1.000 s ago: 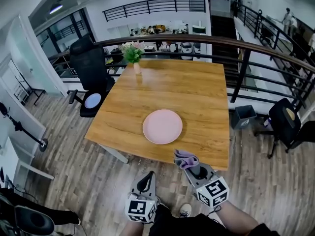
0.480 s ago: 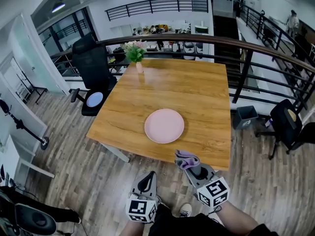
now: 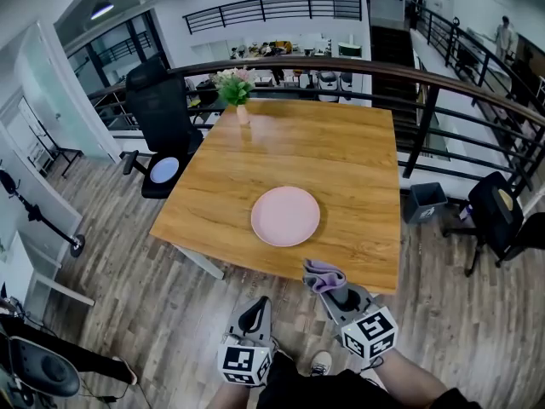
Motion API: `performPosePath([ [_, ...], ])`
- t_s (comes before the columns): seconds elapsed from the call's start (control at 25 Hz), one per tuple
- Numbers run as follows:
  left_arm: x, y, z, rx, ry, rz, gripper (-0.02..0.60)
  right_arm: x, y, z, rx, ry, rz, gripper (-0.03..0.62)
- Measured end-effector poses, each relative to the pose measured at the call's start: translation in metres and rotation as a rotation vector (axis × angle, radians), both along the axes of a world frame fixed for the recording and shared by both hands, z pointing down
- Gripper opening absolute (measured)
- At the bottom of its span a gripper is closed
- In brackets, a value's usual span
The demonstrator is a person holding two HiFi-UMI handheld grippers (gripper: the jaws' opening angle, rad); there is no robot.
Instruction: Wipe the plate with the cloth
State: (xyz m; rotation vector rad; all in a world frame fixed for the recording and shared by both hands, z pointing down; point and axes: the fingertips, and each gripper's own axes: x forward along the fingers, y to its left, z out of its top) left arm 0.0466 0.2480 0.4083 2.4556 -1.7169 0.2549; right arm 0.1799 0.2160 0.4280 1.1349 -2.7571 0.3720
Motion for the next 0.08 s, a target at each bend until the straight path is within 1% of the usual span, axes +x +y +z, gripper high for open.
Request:
performPosePath([
  [0.08,-0.0004,-0.0007,0.0007,-0.001,0.001,-0.001,0.021,-0.0009,-0.0006,0.0017,-0.002,-0.002,-0.003,0.072],
])
